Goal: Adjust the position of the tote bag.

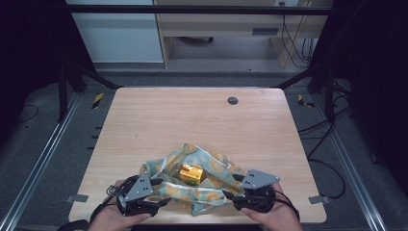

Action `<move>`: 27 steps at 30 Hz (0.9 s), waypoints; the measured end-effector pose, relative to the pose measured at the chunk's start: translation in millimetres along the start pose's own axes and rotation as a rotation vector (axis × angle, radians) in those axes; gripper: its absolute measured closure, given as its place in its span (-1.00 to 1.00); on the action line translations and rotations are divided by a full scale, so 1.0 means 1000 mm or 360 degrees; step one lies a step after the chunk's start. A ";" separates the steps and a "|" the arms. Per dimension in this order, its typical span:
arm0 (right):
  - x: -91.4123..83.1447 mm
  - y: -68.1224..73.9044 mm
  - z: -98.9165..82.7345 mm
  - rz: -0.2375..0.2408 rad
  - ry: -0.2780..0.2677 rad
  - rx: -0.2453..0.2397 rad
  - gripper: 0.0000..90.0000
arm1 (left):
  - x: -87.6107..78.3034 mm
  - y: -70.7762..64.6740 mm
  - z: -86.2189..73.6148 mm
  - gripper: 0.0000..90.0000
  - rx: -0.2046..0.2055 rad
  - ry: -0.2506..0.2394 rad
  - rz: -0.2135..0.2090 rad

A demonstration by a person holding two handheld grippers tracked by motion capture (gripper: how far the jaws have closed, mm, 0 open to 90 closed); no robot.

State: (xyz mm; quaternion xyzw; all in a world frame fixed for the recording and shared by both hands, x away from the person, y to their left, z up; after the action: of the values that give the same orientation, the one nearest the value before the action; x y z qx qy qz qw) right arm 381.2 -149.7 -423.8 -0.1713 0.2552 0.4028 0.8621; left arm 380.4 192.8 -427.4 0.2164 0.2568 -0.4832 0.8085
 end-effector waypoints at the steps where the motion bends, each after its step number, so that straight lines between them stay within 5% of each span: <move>1: 0.000 -0.001 0.003 -0.0004 0.0002 0.0003 -0.15 | -0.001 0.001 0.002 -0.26 -0.0008 -0.0013 0.0009; 4: 0.004 -0.005 0.013 -0.0031 -0.0008 -0.0002 -0.16 | 0.001 0.006 0.012 -0.29 -0.0049 -0.0040 0.0000; 10: 0.031 -0.014 0.027 -0.0044 0.0006 0.0020 -0.27 | 0.016 0.013 0.031 -0.36 -0.0014 -0.0011 0.0016; 16: 0.061 -0.017 0.026 -0.0051 0.0094 0.0022 -0.46 | 0.055 0.018 0.007 -0.36 -0.0052 0.0161 0.0002; 20: 0.074 -0.018 0.022 -0.0066 0.0120 0.0046 -0.54 | 0.068 0.017 -0.001 -0.35 0.0013 0.0247 0.0015; 25: 0.077 -0.019 0.018 -0.0057 0.0132 0.0058 -0.17 | 0.081 0.015 -0.004 -0.35 0.0064 0.0304 -0.0020; 27: 0.074 -0.020 0.018 -0.0033 0.0117 0.0061 0.23 | 0.084 0.016 -0.005 -0.34 0.0053 0.0296 -0.0022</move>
State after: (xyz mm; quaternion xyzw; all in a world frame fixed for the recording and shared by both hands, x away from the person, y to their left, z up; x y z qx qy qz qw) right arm 442.3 -107.9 -450.2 -0.1722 0.2925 0.3823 0.8594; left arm 427.6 146.9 -481.7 0.2722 0.3242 -0.4708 0.7740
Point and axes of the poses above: each handheld gripper's, and its own axes: x roughly forward along the jaws, z roughly out of its top, y roughly to its left, the point moved 1 cm from there along x, roughly forward along the jaws, and after that the axes turned 2 degrees about -z, right-handed, at the moved point
